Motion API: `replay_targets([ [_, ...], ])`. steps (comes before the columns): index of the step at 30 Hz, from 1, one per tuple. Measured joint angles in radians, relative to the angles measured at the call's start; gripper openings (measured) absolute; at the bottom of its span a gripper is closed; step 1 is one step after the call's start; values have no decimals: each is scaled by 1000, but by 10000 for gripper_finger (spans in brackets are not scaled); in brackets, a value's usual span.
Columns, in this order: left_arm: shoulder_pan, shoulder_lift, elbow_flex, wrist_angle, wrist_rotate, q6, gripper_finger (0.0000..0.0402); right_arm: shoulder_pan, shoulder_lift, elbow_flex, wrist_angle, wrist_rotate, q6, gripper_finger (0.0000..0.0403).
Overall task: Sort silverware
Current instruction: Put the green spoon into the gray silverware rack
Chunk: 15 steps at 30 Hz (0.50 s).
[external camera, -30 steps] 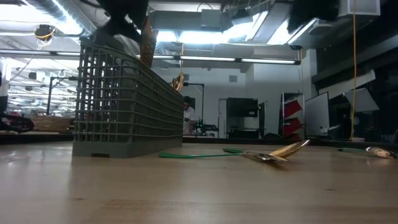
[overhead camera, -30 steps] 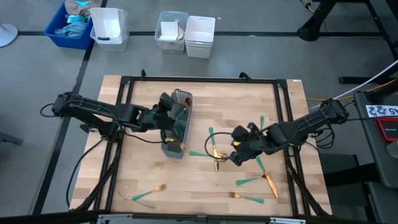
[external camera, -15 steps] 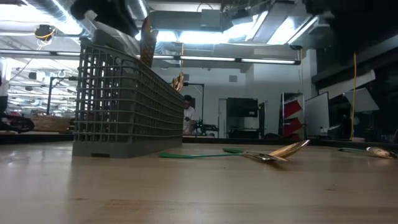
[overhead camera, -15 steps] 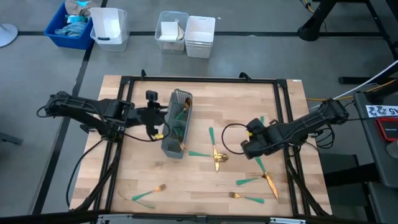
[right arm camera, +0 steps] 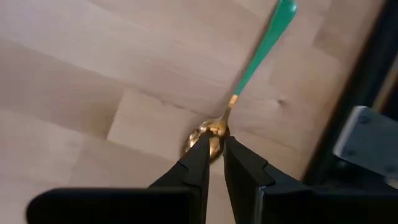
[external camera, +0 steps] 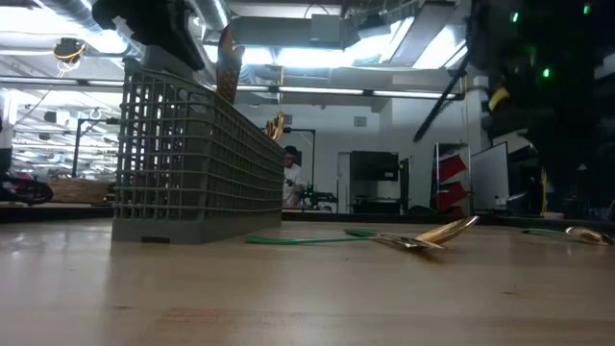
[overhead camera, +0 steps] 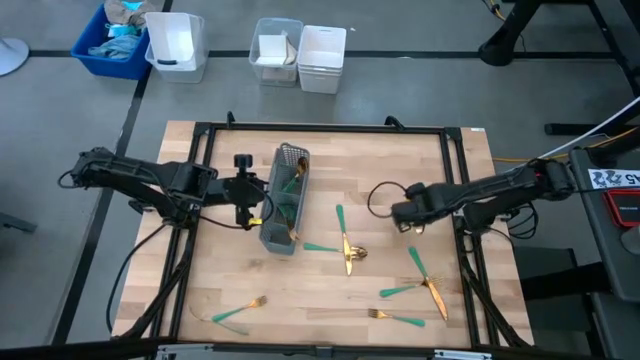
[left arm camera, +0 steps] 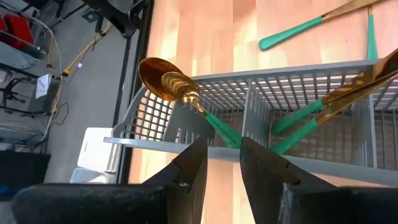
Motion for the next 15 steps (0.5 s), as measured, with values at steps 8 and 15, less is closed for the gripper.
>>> replay_targets([
  [8,-12,0,-16,3,-2,-2,88,-174,-132,-208,169,-75,-30,49],
  [15,-19,0,-18,15,2,-1,88,-234,-148,-307,332,-100,-58,49],
])
